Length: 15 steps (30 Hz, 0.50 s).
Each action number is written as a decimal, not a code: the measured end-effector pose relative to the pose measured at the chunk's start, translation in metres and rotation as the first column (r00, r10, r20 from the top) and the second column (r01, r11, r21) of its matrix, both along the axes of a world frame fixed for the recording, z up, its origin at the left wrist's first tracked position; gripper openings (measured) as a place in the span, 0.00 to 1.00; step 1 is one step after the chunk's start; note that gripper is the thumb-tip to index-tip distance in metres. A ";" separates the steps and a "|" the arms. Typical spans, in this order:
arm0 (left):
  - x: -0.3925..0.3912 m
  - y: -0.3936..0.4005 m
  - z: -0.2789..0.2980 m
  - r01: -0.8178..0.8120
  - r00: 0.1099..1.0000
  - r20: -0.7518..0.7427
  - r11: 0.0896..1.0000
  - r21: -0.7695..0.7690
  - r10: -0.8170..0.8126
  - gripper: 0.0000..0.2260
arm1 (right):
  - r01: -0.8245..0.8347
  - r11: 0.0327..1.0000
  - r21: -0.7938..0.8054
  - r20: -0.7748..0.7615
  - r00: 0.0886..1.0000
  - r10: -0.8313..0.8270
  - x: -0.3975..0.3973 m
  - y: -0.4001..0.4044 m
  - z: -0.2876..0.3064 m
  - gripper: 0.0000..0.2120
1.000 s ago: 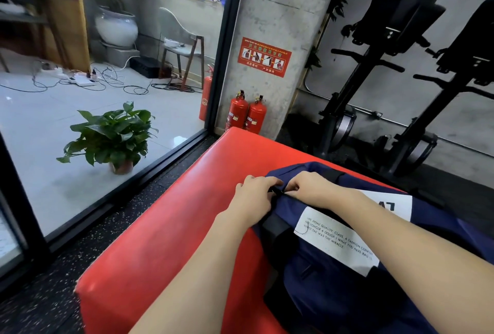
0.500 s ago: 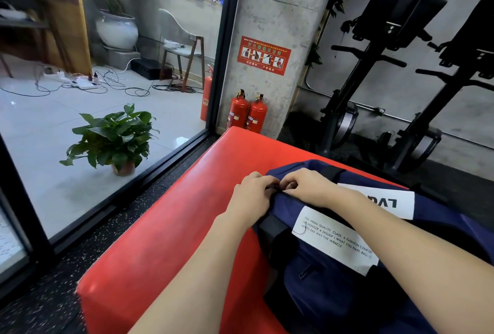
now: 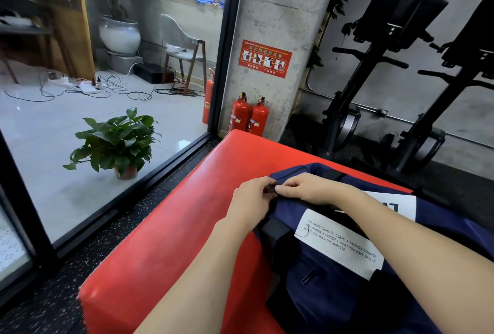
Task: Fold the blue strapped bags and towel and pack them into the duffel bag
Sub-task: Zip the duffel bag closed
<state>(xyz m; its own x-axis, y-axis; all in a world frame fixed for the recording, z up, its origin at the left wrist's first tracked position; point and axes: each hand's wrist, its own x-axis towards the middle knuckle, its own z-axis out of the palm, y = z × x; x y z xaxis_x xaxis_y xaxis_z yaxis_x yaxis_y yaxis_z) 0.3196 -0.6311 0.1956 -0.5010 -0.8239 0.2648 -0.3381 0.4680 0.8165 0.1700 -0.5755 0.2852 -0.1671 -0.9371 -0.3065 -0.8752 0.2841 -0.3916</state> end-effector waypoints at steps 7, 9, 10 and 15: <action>0.002 0.000 0.000 -0.028 0.997 -0.074 0.994 0.109 0.036 0.12 | 0.038 0.998 -0.052 0.014 0.999 -0.037 -0.002 -0.006 -0.010 0.13; 0.002 0.000 0.000 -0.021 0.996 -0.080 0.993 0.114 0.030 0.12 | 0.062 0.996 -0.071 0.005 0.998 -0.062 -0.001 -0.007 -0.015 0.13; 0.002 0.000 -0.001 -0.019 0.996 -0.081 0.994 0.112 0.028 0.12 | 0.070 0.995 -0.074 -0.005 0.997 -0.071 0.000 -0.007 -0.017 0.12; 0.004 -0.001 -0.001 -0.007 0.998 -0.063 0.994 0.105 0.014 0.13 | 0.062 0.992 -0.106 -0.113 0.991 -0.074 0.005 -0.005 -0.016 0.08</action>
